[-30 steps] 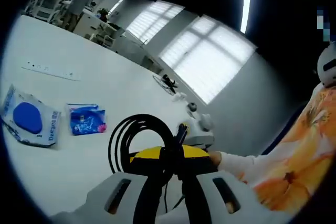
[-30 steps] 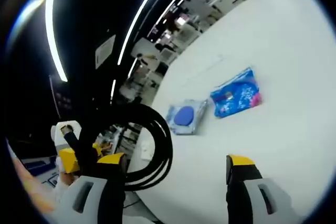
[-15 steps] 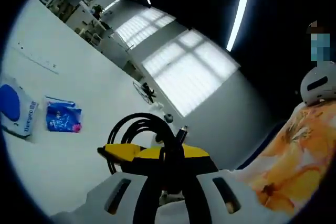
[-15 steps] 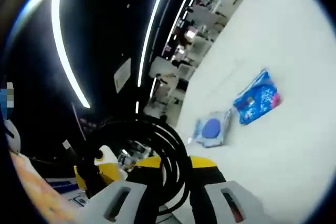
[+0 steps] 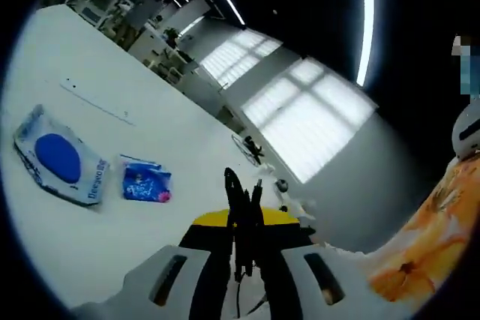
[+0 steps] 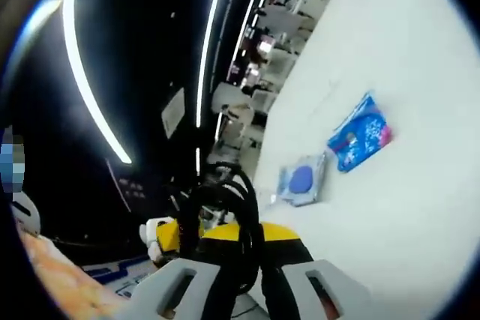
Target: Arrange the tabletop items into an orderly group along one side of the table until the central work area is clear of visible clutter.
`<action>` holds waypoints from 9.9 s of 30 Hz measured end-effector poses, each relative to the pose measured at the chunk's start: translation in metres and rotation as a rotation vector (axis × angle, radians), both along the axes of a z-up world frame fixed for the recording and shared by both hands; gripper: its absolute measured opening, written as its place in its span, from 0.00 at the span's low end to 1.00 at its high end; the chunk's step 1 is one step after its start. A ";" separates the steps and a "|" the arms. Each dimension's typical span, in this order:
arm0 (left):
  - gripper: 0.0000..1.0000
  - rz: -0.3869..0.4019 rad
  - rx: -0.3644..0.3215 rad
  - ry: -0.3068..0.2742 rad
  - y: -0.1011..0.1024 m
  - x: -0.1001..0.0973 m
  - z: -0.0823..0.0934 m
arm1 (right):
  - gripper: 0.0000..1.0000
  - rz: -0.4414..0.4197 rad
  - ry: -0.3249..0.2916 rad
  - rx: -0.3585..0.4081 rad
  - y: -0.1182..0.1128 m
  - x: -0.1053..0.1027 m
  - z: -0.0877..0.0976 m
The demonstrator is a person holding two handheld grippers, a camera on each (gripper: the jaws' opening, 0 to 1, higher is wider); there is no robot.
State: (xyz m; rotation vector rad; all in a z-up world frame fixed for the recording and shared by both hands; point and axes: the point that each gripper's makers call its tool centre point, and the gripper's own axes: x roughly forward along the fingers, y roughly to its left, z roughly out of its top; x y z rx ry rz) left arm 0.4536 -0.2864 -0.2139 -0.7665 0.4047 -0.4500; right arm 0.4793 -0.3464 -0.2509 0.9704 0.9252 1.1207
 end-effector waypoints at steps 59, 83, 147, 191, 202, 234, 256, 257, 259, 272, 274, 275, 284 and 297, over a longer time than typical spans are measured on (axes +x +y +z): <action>0.11 0.048 0.074 0.469 0.000 0.045 -0.165 | 0.06 -0.039 0.025 -0.530 -0.008 0.047 -0.114; 0.10 0.045 0.094 0.546 0.002 0.050 -0.195 | 0.12 0.009 -0.083 -0.632 -0.002 0.069 -0.151; 0.81 0.140 0.393 0.341 0.080 -0.022 -0.127 | 0.76 0.006 -0.394 -0.574 -0.044 0.033 -0.076; 0.63 0.204 0.637 0.439 0.237 0.038 -0.135 | 0.49 0.317 -0.429 -0.557 0.089 0.025 -0.079; 0.48 0.246 0.645 0.501 0.263 0.056 -0.156 | 0.37 0.362 -0.369 -0.615 0.134 0.030 -0.111; 0.00 0.304 0.639 0.501 0.276 0.054 -0.159 | 0.00 0.277 -0.346 -0.676 0.151 0.065 -0.128; 0.00 0.341 0.591 0.476 0.257 0.041 -0.170 | 0.00 0.254 -0.404 -0.742 0.134 0.078 -0.135; 0.00 0.334 0.592 0.485 0.256 0.039 -0.171 | 0.00 0.255 -0.403 -0.746 0.134 0.078 -0.137; 0.00 0.328 0.586 0.498 0.254 0.037 -0.178 | 0.00 0.258 -0.396 -0.757 0.133 0.078 -0.145; 0.00 0.340 0.558 0.525 0.252 0.035 -0.185 | 0.00 0.237 -0.306 -0.774 0.127 0.080 -0.156; 0.00 0.337 0.562 0.525 0.253 0.035 -0.185 | 0.00 0.236 -0.288 -0.770 0.127 0.079 -0.157; 0.00 0.333 0.567 0.525 0.252 0.035 -0.185 | 0.00 0.244 -0.284 -0.770 0.126 0.077 -0.158; 0.25 0.347 0.602 0.534 0.255 0.033 -0.179 | 0.18 0.230 -0.299 -0.732 0.124 0.067 -0.145; 0.53 0.383 0.629 0.415 0.234 0.009 -0.131 | 0.35 0.185 -0.386 -0.608 0.088 0.053 -0.094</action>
